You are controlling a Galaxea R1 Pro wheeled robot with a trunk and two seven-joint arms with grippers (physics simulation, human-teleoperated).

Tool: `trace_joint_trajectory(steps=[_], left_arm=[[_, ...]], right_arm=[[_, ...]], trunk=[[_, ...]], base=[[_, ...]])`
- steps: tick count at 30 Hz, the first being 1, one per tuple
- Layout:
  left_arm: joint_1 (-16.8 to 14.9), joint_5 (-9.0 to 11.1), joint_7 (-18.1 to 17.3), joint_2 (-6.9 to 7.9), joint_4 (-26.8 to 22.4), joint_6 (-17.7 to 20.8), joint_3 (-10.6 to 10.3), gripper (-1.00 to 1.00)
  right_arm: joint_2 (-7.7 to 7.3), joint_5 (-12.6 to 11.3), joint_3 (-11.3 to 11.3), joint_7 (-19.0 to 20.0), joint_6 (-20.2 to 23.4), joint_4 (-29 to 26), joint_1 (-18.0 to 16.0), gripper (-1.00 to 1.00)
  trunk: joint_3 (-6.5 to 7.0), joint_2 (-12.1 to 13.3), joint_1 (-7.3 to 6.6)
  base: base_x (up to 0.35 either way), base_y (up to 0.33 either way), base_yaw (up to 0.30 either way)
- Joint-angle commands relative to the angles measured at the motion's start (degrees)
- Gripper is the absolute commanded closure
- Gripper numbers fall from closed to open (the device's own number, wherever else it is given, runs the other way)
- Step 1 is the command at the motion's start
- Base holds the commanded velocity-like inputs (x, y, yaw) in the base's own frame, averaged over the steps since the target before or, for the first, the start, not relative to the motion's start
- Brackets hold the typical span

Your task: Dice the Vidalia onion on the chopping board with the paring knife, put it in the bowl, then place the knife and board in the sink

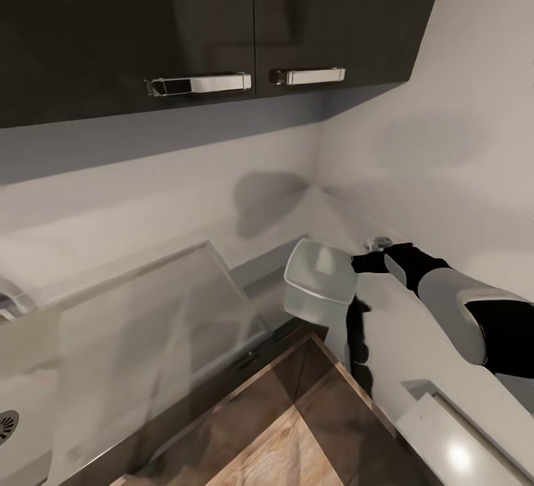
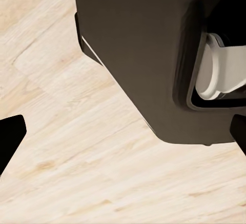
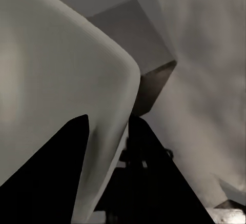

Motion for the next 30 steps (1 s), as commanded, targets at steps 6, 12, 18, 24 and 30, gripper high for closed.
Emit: trace_joint_trajectory(steps=[6, 12, 18, 24, 30], left_arm=[[-0.1, 0.6, -0.3, 0.18, 0.2, -0.1, -0.5, -1.00], [-0.1, 0.6, -0.3, 0.19, 0.2, -0.2, -0.5, -1.00], [-0.1, 0.6, -0.3, 0.19, 0.2, -0.2, -0.5, -1.00], [-0.1, 0.6, -0.4, 0.21, 0.2, -0.1, -0.5, -1.00], [-0.1, 0.6, -0.5, 0.19, 0.2, -0.1, -0.5, -1.00]], right_arm=[[0.62, 0.1, 0.3, 0.3, 0.2, -0.1, 0.0, 1.00], [0.52, 0.1, 0.3, 0.3, 0.2, -0.1, 0.0, 1.00], [0.62, 0.1, 0.3, 0.3, 0.2, -0.1, 0.0, 1.00], [0.64, 0.1, 0.3, 0.3, 0.2, -0.2, 0.0, 1.00], [0.71, 0.1, 0.3, 0.4, 0.2, -0.1, 0.0, 1.00]], trunk=[[0.45, -0.1, 0.03], [0.99, -0.1, 0.03], [1.54, -0.1, 0.03], [2.09, -0.1, 0.03], [2.63, -0.1, 0.03]], base=[[0.000, 0.000, 0.000], [0.000, 0.000, 0.000], [0.000, 0.000, 0.000], [-0.007, 0.000, 0.000], [-0.243, 0.000, 0.000]])
